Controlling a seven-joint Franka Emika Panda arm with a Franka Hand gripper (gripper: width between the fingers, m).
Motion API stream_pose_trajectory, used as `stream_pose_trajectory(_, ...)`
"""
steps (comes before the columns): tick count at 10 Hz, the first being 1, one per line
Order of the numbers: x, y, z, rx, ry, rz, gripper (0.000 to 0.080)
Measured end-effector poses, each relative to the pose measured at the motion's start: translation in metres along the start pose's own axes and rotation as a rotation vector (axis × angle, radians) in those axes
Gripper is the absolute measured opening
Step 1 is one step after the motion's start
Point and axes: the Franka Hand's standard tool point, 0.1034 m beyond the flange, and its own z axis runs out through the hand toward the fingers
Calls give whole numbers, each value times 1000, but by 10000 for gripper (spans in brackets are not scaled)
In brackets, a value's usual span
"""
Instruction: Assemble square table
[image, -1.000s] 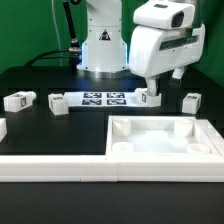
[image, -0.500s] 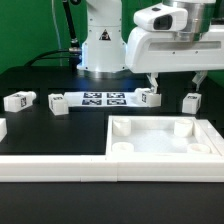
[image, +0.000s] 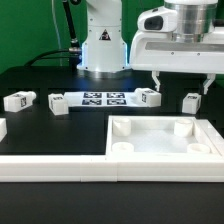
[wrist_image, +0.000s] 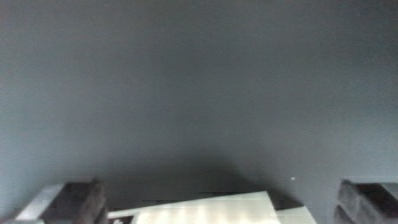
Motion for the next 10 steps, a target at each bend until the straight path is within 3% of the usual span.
stream_pose_trajectory(2, 2, 4, 1, 128, -50, 158, 649)
stream_pose_trajectory(3, 2, 5, 0, 144, -74, 180, 649)
stream_pose_trajectory(7, -2, 14, 3, 127, -283, 159, 649)
stream_pose_trajectory(8, -13, 9, 8, 168, -392, 243, 649)
stream_pose_trajectory(10, -15, -7, 15, 209, -524, 327, 649)
